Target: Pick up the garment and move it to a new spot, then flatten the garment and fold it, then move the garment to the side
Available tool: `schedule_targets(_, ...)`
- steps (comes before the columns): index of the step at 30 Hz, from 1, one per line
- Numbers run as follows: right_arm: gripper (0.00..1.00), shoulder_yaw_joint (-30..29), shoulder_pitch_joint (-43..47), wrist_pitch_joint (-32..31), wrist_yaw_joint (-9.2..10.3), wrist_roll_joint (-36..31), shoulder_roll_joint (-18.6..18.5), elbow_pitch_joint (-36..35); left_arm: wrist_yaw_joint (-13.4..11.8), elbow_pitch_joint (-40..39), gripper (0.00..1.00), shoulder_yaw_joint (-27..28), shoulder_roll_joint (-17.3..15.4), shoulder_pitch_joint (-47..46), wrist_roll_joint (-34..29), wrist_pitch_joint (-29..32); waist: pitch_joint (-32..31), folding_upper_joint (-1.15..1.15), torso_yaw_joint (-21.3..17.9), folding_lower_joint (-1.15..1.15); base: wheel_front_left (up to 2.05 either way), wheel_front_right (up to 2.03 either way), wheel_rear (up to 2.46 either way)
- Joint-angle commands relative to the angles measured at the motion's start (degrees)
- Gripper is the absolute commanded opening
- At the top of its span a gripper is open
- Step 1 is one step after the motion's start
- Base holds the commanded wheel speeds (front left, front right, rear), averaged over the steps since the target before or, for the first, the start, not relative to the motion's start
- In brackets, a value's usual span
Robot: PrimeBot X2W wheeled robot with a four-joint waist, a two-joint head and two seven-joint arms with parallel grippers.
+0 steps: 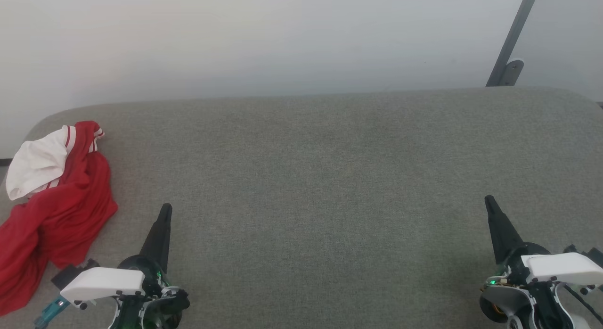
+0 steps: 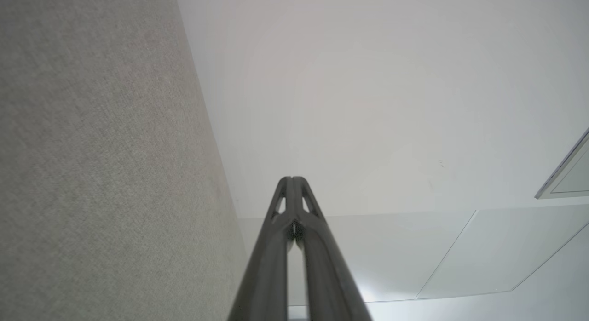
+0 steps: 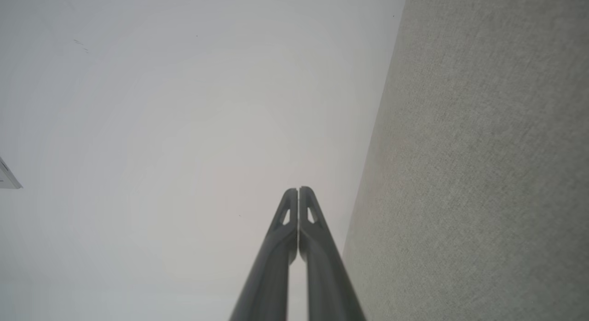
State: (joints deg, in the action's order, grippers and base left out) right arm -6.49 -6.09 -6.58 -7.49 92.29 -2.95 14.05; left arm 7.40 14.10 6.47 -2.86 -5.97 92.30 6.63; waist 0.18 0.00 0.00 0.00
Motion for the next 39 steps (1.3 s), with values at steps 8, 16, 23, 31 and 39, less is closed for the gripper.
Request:
schedule_targets(8, 0.0, -0.08, -0.27, -0.08, 0.0, 0.25, 0.22, -0.14, 0.18, -0.07, 0.0, 0.09, 0.13, -0.65, 0.22, -0.04, 0.0, 0.0, 0.0, 0.0, 0.0, 0.0, 0.0)
schedule_targets(16, 0.0, -0.06, -0.27, -0.08, 0.0, 0.25, 0.22, -0.14, 0.18, -0.07, 0.0, 0.09, 0.13, -0.65, 0.22, -0.04, 0.0, 0.0, 0.0, 0.0, 0.0, 0.0, 0.0)
schedule_targets(23, 0.0, -0.07, -0.27, -0.08, 0.0, 0.25, 0.22, -0.14, 0.18, -0.07, 0.0, 0.09, 0.13, -0.65, 0.22, -0.04, 0.0, 0.0, 0.0, 0.0, 0.0, 0.0, 0.0)
schedule_targets(31, 0.0, -0.07, -0.27, -0.08, 0.0, 0.25, 0.22, -0.14, 0.18, -0.07, 0.0, 0.09, 0.13, -0.65, 0.22, -0.04, 0.0, 0.0, 0.0, 0.0, 0.0, 0.0, 0.0)
schedule_targets(39, 1.0, 0.26, 1.6, 0.06, 0.01, -0.03, 0.09, 1.72, -0.09, 1.74, 1.0, -0.16, 0.15, 1.44, -0.02, -0.07, 0.0, 0.0, 0.0, 0.0, 0.0, 0.0, 0.0)
